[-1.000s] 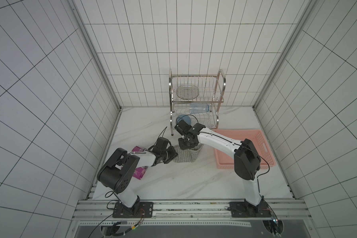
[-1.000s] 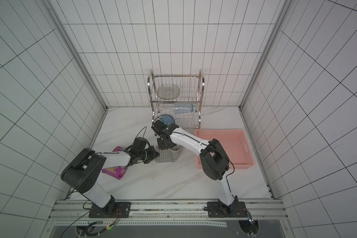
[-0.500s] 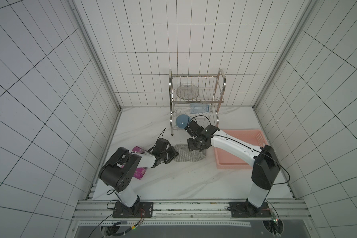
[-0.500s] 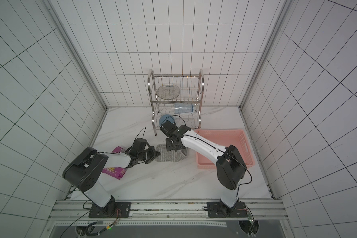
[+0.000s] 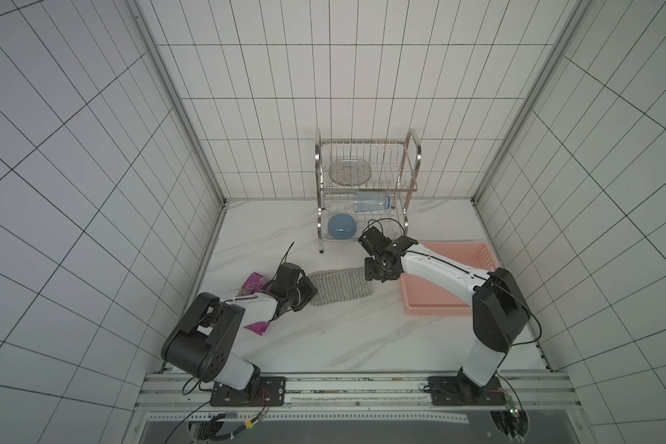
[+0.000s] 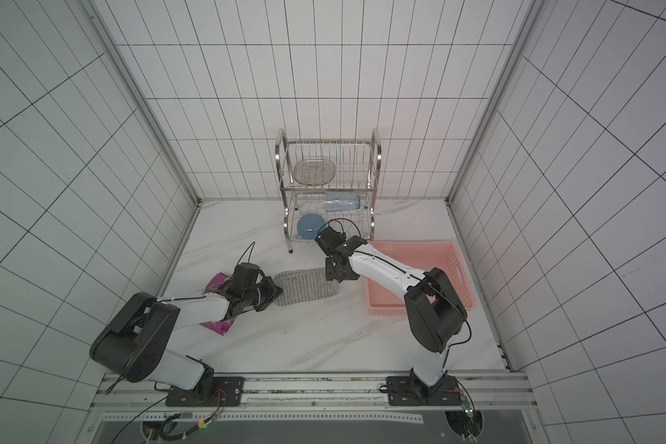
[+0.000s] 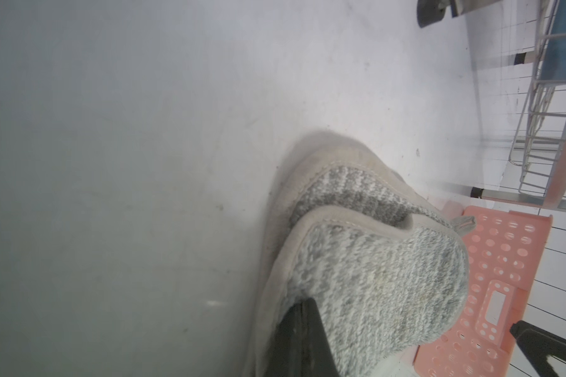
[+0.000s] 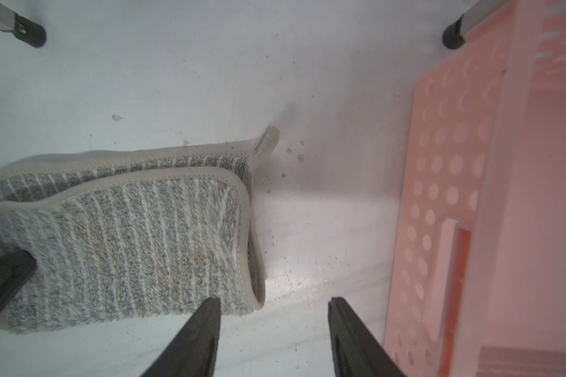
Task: Fold the square dishcloth
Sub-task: Fold the cleaning item at the center of the board.
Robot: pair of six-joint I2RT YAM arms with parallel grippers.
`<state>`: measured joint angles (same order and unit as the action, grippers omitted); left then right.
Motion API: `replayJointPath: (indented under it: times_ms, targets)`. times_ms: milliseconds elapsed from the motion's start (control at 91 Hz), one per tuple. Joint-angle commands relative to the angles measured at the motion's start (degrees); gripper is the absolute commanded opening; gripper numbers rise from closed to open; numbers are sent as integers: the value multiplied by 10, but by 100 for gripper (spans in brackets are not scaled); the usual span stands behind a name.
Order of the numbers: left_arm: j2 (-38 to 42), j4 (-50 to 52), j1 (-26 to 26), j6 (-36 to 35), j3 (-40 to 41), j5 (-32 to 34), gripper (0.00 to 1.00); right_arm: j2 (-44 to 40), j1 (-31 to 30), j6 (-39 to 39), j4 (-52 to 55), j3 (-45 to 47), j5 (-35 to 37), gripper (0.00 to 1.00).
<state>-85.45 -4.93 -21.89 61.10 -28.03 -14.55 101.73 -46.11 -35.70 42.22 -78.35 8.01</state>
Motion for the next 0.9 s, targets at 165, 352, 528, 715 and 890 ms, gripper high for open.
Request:
replayJointPath:
  times_ms: [165, 352, 528, 715, 890]
  targets:
    - [9, 97, 7, -19, 8, 36, 0, 58, 37, 28, -74, -31, -55, 57]
    - [9, 96, 7, -18, 5, 34, 0, 84, 38, 32, -102, -16, -89, 57]
    - [6, 95, 6, -17, 3, 32, 0, 103, 38, 28, -127, -1, -111, 57]
    - [5, 95, 7, -18, 3, 32, 0, 129, 38, 28, -129, 2, -103, 53]
    - [-2, 95, 6, -18, -4, 30, 0, 145, 37, 34, -150, 15, -116, 49]
